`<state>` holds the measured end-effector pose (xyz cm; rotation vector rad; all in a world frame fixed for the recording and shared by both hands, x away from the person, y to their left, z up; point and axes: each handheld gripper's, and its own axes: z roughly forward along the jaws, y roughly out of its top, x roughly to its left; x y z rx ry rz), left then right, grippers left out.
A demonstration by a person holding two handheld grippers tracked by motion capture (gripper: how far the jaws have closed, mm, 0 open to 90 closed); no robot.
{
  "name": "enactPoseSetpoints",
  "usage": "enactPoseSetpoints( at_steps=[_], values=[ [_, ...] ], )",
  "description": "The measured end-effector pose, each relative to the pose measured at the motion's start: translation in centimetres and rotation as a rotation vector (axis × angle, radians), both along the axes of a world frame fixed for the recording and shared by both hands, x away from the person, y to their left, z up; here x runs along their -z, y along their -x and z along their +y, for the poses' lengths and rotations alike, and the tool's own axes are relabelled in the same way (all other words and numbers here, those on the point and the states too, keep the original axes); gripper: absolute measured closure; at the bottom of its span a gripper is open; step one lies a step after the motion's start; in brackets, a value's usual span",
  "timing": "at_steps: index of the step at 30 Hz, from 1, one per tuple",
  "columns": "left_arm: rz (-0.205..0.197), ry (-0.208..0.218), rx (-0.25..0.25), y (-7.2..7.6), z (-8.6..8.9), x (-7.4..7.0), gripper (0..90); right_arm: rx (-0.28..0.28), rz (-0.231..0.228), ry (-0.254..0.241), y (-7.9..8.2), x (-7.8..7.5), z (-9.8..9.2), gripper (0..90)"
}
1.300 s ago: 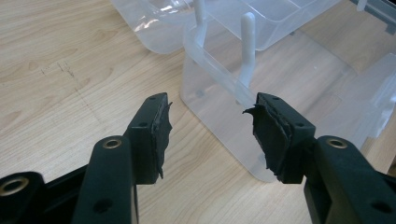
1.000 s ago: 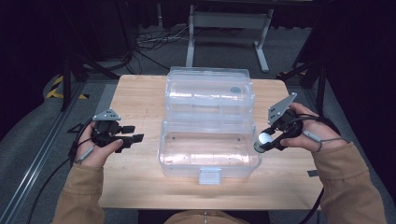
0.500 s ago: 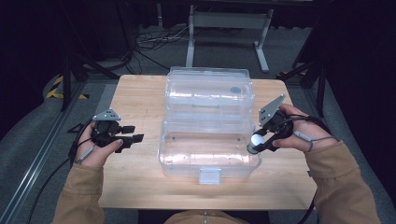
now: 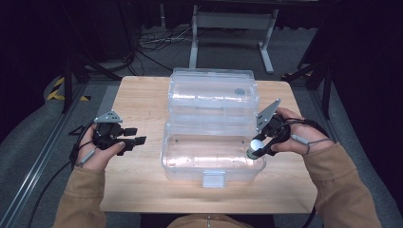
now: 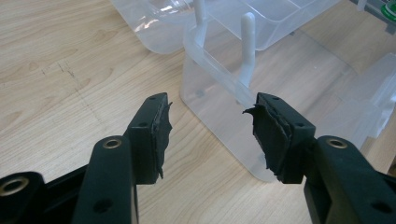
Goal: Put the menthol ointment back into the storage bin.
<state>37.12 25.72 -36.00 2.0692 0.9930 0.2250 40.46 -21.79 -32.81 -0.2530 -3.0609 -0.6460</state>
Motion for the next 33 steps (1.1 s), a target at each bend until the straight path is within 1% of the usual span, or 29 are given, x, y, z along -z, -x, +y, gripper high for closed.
enactPoseSetpoints(
  at_steps=[4,5,6,8,9,12,16,25,27,29,30,33],
  values=[
    [0.0,0.0,0.0,0.0,0.0,0.0,46.7,-0.014,0.008,0.014,-0.1,0.6,0.3,50.3],
    [0.009,0.005,-0.003,0.1,0.0,0.0,46.7,-0.021,0.011,0.018,-0.1,0.8,0.4,50.3],
    [0.009,0.005,-0.003,0.1,0.0,0.0,46.7,-0.026,0.01,0.021,-0.1,1.0,0.4,50.3],
    [0.002,0.001,-0.002,0.0,0.0,0.0,46.7,-0.02,0.017,0.027,-0.1,1.1,0.4,50.3],
    [0.005,0.002,-0.001,0.0,0.0,0.0,46.7,-0.029,0.017,0.029,-0.2,1.2,0.5,50.3],
    [0.001,-0.001,0.0,0.0,0.0,0.0,46.7,-0.029,0.022,0.046,-0.2,1.5,0.6,50.3],
    [0.001,0.0,0.0,0.0,0.0,0.0,46.7,-0.037,0.024,0.045,-0.2,2.0,0.7,50.3],
    [0.001,-0.001,-0.001,0.0,0.0,0.0,46.7,-0.043,0.045,0.078,-0.2,3.1,1.3,50.3],
    [0.004,0.002,-0.004,0.0,-0.1,0.0,46.7,-0.053,0.046,0.081,-0.2,3.3,1.4,50.3],
    [0.003,-0.001,-0.004,0.0,-0.1,0.0,46.6,-0.045,0.049,0.091,-0.2,3.5,1.5,50.3],
    [-0.002,-0.003,-0.002,0.0,0.0,0.0,46.7,-0.056,0.047,0.088,-0.3,3.6,1.6,50.3],
    [0.002,0.0,-0.005,0.0,0.0,0.0,46.7,-0.061,0.048,0.089,-0.3,3.8,1.7,50.3]
  ],
)
